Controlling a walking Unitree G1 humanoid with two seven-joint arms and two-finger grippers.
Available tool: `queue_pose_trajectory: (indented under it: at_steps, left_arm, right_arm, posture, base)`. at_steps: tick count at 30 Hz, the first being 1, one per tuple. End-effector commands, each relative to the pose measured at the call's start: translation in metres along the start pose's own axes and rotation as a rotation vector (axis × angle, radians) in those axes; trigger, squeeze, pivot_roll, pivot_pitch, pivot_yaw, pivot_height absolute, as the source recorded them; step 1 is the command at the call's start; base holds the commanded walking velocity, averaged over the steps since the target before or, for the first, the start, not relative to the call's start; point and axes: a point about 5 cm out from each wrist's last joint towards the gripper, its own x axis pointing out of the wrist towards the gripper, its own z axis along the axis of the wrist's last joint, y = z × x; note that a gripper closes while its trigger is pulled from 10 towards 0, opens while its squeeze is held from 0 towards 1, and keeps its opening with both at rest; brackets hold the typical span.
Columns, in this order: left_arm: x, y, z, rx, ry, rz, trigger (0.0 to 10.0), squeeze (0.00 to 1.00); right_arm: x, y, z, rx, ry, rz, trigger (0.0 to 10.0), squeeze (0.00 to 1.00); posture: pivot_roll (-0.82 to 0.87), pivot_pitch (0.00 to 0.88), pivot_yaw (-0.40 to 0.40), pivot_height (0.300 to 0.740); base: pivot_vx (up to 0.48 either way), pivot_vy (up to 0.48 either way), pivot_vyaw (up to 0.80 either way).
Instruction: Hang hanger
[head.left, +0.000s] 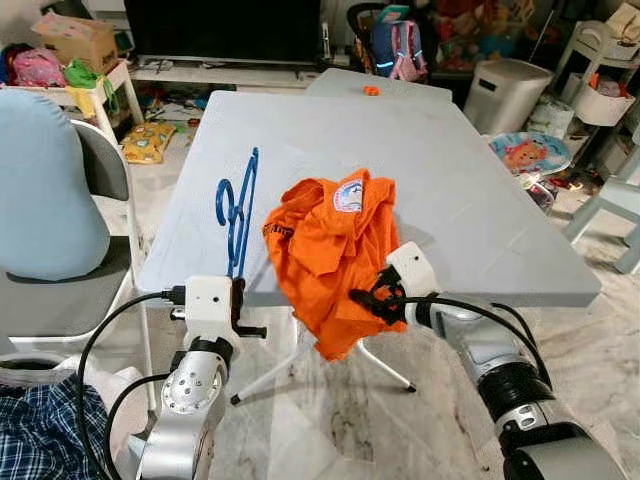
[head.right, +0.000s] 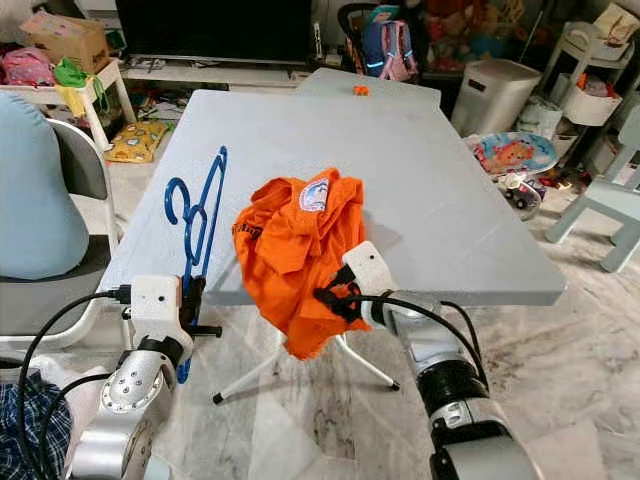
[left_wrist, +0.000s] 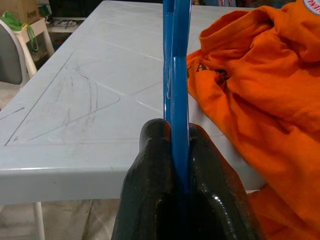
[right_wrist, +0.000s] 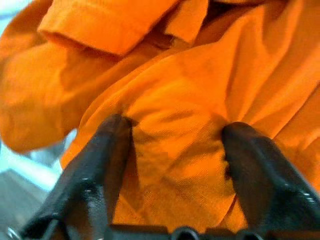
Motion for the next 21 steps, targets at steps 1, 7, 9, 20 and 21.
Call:
queue_pose_trajectory:
  at_steps: [1, 7, 9, 20, 21]
  left_arm:
    - [0.000, -0.004, 0.001, -0.009, -0.005, -0.024, 10.0, 0.00]
    - [0.000, -0.004, 0.001, -0.020, -0.007, -0.033, 10.0, 0.00]
    - [0.000, -0.004, 0.001, -0.018, -0.003, -0.031, 10.0, 0.00]
    - [-0.002, -0.006, 0.000, -0.022, 0.003, -0.024, 10.0, 0.00]
    - [-0.002, -0.006, 0.000, -0.022, 0.003, -0.023, 10.0, 0.00]
  right_arm:
    - [0.002, 0.001, 0.000, 0.038, -0.002, -0.005, 0.0, 0.00]
    - [0.009, 0.007, 0.008, 0.168, -0.061, -0.030, 0.0, 0.00]
    - [0.012, 0.010, 0.011, 0.172, -0.073, -0.045, 0.0, 0.00]
    - [0.040, 0.042, 0.040, 0.123, -0.073, -0.155, 0.0, 0.00]
    - [0.042, 0.044, 0.044, 0.128, -0.077, -0.169, 0.0, 0.00]
  posture:
    - [0.14, 0.025, -0.058, 0.740]
    - [0.14, 0.021, -0.060, 0.740]
    - [0.14, 0.022, -0.060, 0.740]
    - [0.15, 0.032, -0.071, 0.740]
    - [0.15, 0.032, -0.071, 0.740]
  base:
    - [0.000, 0.000, 0.00]
    - [0.000, 0.000, 0.00]
    - [0.000, 0.000, 0.00]
    - [0.000, 0.000, 0.00]
    - [0.000, 0.000, 0.00]
